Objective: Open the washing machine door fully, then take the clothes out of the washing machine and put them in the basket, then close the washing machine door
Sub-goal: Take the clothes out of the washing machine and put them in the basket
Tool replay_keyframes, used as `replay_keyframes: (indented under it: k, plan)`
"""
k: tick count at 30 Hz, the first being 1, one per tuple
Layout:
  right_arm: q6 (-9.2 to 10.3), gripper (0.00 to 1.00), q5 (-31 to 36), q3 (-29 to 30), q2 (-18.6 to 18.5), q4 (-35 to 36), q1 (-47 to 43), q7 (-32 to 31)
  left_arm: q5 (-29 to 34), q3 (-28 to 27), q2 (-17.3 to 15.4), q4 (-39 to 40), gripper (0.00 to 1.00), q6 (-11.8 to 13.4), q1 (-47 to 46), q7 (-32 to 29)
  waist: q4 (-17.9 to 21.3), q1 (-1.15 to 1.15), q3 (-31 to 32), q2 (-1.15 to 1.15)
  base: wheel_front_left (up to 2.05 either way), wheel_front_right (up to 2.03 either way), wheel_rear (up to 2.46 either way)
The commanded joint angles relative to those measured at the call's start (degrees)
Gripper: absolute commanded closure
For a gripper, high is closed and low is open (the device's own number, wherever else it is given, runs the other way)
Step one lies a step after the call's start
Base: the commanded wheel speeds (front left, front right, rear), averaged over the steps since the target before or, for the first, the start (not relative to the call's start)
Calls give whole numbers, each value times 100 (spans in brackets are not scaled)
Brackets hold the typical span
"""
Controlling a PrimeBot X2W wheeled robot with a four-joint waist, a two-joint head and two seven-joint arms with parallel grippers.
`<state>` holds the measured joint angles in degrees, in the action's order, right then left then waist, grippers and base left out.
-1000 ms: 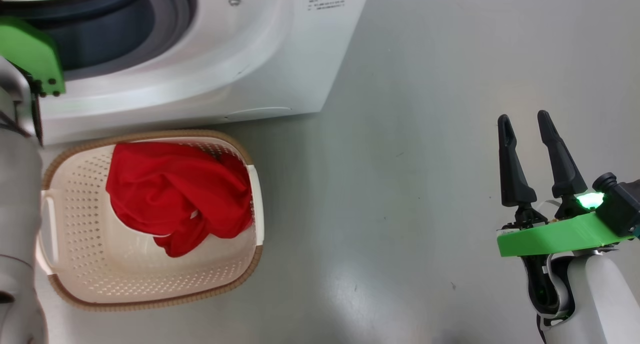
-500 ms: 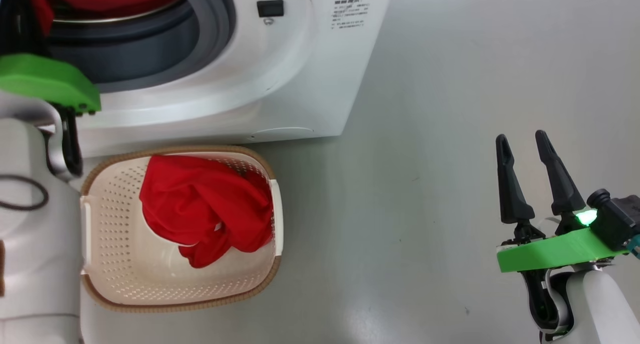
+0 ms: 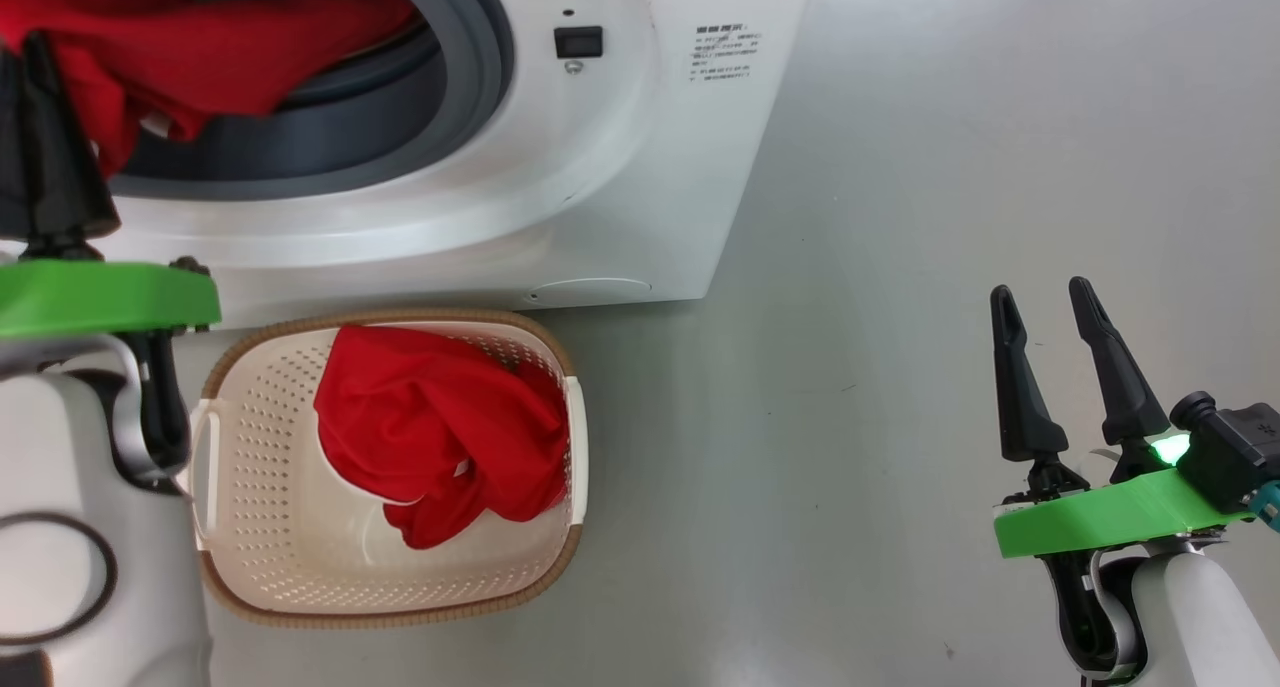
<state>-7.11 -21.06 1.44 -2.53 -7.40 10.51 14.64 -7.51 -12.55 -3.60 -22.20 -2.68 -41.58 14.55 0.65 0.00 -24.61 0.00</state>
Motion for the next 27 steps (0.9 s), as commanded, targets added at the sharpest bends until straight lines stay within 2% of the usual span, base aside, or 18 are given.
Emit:
replay_keyframes:
  k: [1,11,19,27]
  plan:
    - [-37,0,77,-81,-34,138,-128,36,87,-223,-132,456,100,-72,221,44,-13,0,1,0,0,0,0]
    - [-37,0,73,-71,-34,157,-118,36,210,-413,43,1845,100,-194,760,44,-9,0,-48,0,0,0,0]
    - [-37,0,55,-70,-34,160,-111,36,148,-346,69,2507,100,-126,1186,44,11,0,-69,0,0,0,0]
    - [-37,0,39,-70,-34,173,-89,36,35,-32,71,2206,100,95,1757,45,12,0,-135,0,0,0,0]
